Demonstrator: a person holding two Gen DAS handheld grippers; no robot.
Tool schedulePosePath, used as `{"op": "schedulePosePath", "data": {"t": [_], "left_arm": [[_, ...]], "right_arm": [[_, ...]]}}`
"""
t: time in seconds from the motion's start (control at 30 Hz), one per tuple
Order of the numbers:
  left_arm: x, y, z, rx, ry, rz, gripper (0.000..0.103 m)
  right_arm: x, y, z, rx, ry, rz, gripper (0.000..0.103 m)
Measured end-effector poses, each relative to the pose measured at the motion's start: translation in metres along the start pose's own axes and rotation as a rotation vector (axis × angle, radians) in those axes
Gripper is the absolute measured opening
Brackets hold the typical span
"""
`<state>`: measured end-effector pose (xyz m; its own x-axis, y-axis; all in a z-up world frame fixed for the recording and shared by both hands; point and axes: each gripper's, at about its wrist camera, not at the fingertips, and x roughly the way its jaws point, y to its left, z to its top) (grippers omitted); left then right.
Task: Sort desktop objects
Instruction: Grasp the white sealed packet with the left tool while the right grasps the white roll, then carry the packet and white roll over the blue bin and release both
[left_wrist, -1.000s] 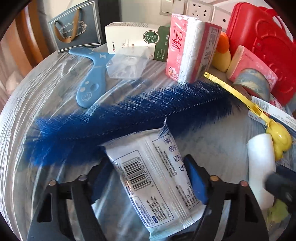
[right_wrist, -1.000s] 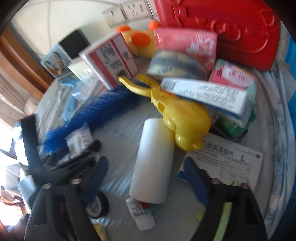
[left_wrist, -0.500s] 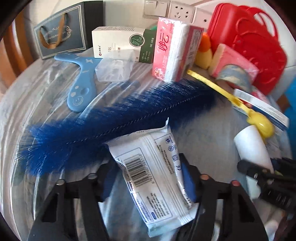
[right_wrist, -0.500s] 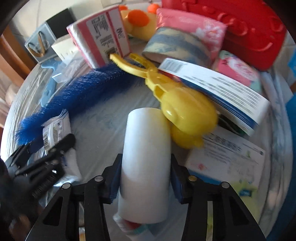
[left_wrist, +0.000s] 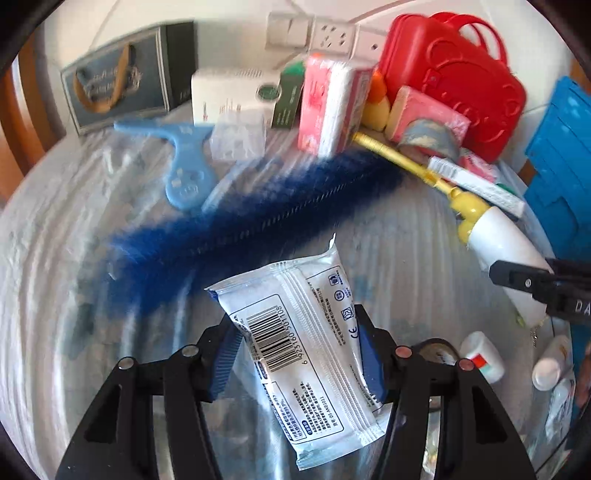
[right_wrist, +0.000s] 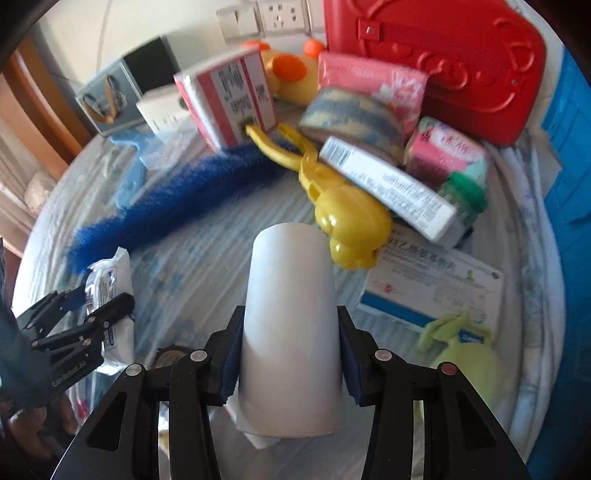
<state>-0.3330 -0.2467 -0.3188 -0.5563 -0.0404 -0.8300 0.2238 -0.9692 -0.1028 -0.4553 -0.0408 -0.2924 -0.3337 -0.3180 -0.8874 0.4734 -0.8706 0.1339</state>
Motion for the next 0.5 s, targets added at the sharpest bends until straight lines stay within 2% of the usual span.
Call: {"op": "schedulePosePath", "data": {"t": [0.13,0.3,0.4,0.5], "left_arm": [[-0.031,-0.009,0.016,0.073,-0.075,0.000,0.056],[-0.087,-0.041,0.034,0.184,-0.198,-0.017,0.057],[-0.127,-0.071,0.045,0.250,-0.276,-0.074,0.057],[-0.173,-0.113,0.054,0.333,-0.356,-0.163,0.057]], "right_arm": [[-0.036,0.008,0.000,-0.014,-0.070,-0.001,0.045],[-0.123,0.016,-0.019,-0.029,-0.198,-0.016,0.045],[-0.193,0.020,-0.041,-0.001,-0.297,-0.032,0.045],[-0.269,0.016,-0.070,0.042,-0.410,-0.089,0.045]]}}
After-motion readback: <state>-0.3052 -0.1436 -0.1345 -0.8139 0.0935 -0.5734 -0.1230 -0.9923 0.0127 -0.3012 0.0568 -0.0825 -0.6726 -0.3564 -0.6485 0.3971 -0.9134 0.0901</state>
